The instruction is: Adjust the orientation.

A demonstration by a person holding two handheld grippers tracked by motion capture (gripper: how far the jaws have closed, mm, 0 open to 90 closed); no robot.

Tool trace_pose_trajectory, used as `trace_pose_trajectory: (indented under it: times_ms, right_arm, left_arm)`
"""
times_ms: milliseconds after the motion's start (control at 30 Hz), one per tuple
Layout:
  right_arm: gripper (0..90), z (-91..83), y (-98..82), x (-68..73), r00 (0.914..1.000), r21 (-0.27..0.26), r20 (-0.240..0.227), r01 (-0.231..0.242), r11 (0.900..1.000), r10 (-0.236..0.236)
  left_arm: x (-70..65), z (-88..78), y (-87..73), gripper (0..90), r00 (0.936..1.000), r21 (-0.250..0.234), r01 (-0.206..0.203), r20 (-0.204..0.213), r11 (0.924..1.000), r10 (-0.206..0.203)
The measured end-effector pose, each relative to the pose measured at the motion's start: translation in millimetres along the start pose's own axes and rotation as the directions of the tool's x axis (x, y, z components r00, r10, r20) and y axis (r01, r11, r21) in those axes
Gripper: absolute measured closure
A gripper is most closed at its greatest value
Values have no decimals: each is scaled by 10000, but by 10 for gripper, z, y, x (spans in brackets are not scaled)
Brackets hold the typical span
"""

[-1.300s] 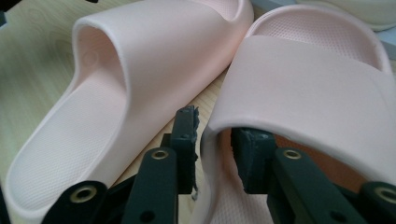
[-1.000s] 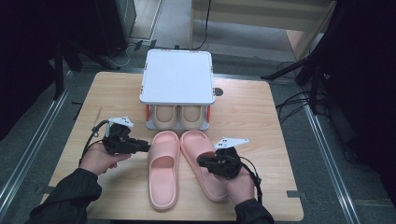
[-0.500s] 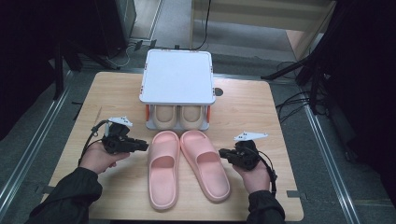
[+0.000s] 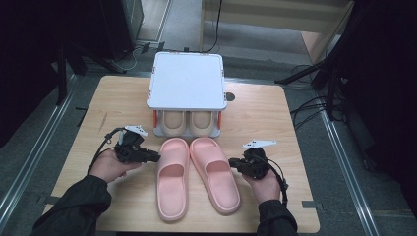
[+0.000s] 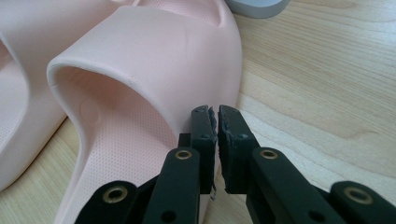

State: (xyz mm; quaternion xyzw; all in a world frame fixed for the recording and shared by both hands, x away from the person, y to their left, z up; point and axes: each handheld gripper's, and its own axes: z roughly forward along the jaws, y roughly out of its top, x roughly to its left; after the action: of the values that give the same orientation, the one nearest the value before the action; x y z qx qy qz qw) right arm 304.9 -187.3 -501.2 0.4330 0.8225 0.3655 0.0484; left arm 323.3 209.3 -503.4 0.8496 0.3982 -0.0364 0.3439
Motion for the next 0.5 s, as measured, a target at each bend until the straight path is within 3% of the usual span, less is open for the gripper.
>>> trace_pose_trajectory:
  times_ms: [100,333,500]
  right_arm:
    - [856,31,-1,46,9999,24,-82,117,9999,-116]
    - [856,76,-12,107,9996,-139,-244,132,9998,-135]
    - [833,106,-14,86,9997,-239,-239,34,9997,-40]
  left_arm:
    - [-13,3,-7,757,9999,-11,93,55,10000,-93]
    - [-91,23,-14,761,9991,186,-232,366,9996,225]
    - [-90,15,2,744,9978,95,138,650,9999,-144]
